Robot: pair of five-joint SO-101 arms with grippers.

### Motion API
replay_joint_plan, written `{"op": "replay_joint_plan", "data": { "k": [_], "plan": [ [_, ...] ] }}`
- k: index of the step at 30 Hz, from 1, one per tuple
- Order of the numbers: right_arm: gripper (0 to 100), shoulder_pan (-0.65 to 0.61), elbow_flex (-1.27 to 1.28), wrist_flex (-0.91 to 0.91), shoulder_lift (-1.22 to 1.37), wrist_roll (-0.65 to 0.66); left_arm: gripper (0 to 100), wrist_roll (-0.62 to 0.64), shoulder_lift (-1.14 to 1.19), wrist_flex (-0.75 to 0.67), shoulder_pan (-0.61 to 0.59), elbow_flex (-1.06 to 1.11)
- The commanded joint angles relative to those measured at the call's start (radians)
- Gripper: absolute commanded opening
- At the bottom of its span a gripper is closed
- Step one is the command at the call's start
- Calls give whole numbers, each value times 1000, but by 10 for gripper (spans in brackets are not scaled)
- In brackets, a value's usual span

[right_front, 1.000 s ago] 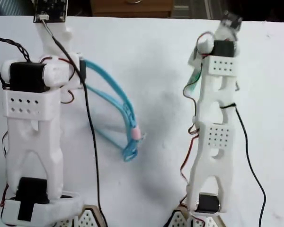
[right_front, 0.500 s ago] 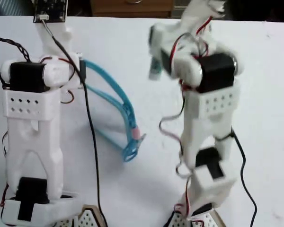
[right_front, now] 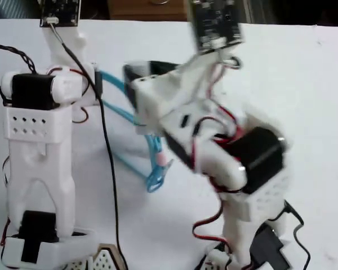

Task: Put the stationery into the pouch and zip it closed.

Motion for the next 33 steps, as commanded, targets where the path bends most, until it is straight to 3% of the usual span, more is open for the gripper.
{"op": "replay_joint_plan", "data": {
  "k": [1,13,19,33],
  "plan": [
    [17,-28,74,-107,-24,8,23,-2,4,25,-4,6],
    [17,62,313,-432,-33,17,23,-2,4,25,-5,3],
    [17,139,276,-441,-33,15,23,-2,4,25,-5,3],
    [17,59,327,-418,-64,-20,23,-2,4,32,-5,0]
  ]
}}
